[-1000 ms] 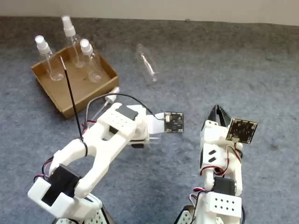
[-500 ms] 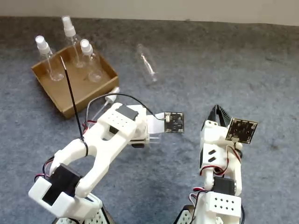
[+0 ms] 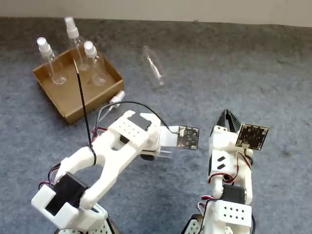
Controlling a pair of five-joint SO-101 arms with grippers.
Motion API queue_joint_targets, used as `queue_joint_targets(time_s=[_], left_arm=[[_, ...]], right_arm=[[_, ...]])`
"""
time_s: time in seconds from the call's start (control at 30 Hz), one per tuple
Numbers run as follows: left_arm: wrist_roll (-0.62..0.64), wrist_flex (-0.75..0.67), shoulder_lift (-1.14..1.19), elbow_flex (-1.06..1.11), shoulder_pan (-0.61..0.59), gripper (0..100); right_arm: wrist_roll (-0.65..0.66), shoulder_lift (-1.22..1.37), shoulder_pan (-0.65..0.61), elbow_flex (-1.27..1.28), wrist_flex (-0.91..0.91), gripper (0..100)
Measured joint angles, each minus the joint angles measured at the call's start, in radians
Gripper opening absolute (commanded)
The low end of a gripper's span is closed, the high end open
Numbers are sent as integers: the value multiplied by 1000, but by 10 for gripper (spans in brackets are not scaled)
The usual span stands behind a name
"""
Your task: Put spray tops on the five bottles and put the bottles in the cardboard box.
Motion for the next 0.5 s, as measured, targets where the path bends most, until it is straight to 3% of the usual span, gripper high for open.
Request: queue_joint_targets(time_s=[0.1, 0.5], left_arm=[[0, 0, 0, 0, 2, 411], [0, 0, -38, -2, 0, 358]], right_arm=[[0, 0, 0, 0, 0, 5], [0, 0, 0, 0, 0, 5]])
